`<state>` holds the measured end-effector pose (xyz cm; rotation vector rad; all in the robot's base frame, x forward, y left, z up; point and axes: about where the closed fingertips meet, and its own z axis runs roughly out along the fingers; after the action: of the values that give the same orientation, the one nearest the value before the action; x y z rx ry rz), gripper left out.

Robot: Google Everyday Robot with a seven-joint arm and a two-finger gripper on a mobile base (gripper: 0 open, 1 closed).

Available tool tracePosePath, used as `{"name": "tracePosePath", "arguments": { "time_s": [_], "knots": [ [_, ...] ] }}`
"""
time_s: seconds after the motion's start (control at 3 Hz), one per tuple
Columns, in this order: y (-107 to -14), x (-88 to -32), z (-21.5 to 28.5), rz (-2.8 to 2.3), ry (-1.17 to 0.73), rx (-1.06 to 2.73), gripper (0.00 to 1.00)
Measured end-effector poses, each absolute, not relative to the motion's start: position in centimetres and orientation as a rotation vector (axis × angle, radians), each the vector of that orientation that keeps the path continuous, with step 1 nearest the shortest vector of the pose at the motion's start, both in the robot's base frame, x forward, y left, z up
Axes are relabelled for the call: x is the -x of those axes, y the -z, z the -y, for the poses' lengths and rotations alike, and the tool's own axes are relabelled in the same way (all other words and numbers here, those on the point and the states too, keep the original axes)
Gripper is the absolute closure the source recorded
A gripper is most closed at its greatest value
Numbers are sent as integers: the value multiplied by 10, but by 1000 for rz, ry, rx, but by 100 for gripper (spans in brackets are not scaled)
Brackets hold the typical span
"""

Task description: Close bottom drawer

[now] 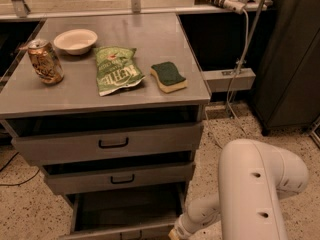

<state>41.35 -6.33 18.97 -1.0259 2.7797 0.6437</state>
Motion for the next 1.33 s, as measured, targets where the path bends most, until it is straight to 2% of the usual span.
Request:
{"name": "tracePosePath", "arguments": {
  "time_s": [1.0,1.33],
  "knots": [
    [-190,-413,63,-2780,-644,1026,11],
    [-190,-413,63,-2780,-644,1026,0]
  ]
}}
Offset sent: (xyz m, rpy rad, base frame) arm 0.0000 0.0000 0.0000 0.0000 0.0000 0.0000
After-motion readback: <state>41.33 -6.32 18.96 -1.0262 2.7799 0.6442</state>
